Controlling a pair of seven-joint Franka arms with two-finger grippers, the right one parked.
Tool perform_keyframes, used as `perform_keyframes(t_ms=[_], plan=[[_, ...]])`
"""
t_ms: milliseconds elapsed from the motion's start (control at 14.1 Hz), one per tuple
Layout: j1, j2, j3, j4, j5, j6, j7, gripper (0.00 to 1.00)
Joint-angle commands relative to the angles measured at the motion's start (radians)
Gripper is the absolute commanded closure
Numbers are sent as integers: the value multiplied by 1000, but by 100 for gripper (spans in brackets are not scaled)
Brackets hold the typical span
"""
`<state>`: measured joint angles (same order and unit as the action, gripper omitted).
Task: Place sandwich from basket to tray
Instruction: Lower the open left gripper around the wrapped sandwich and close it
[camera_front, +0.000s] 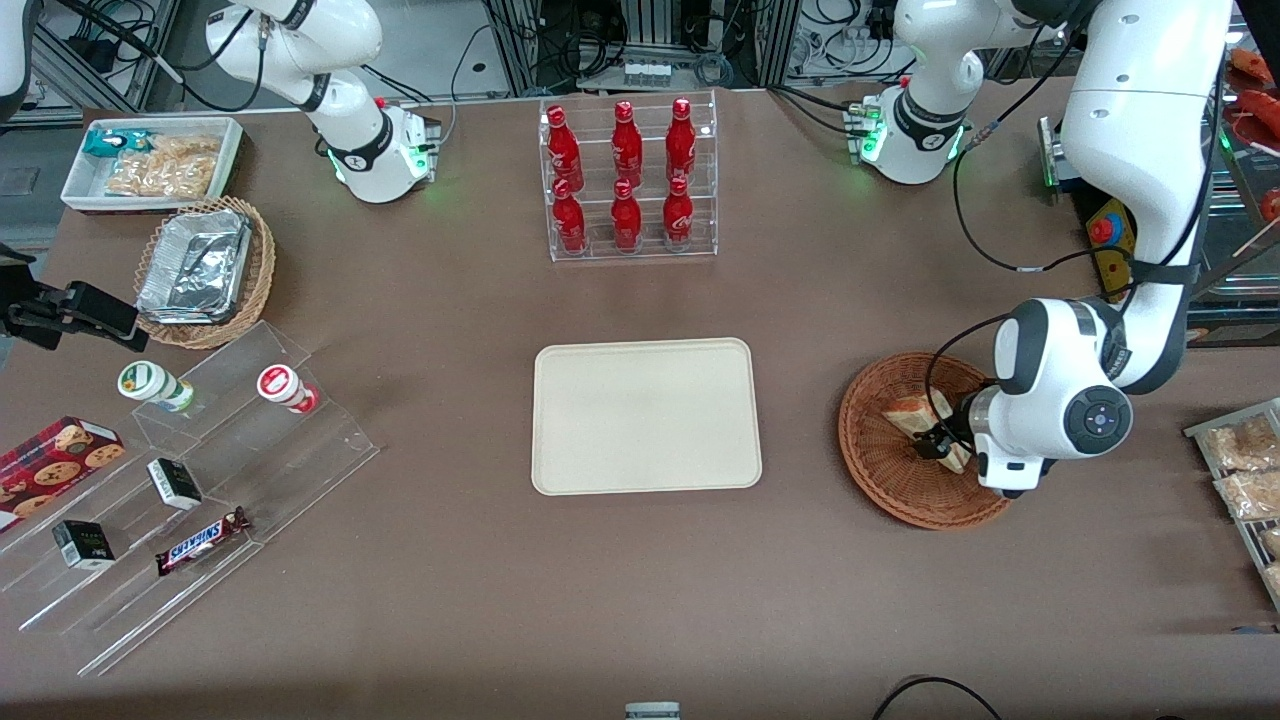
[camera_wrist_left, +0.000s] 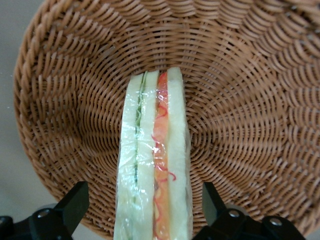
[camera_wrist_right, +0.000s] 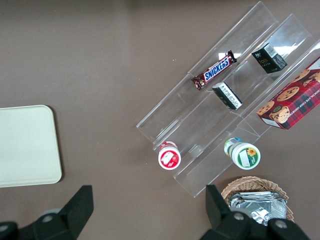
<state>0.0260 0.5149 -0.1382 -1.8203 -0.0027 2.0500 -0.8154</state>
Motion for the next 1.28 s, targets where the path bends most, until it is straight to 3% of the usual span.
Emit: perform_keyframes(t_ms=[0, 567, 638, 780, 921, 1063, 1205], plan=[[-3, -9, 0, -34, -16, 36, -13, 0], [-3, 5, 0, -68, -36, 113, -14, 0], [-3, 5, 0, -68, -36, 114, -14, 5], [-3, 7, 0, -67, -37, 114, -14, 21], [-3, 5, 0, -67, -43, 113, -16, 47], [-3, 5, 0, -65, -43, 113, -14, 67], [-3, 5, 0, -65, -43, 113, -14, 80]])
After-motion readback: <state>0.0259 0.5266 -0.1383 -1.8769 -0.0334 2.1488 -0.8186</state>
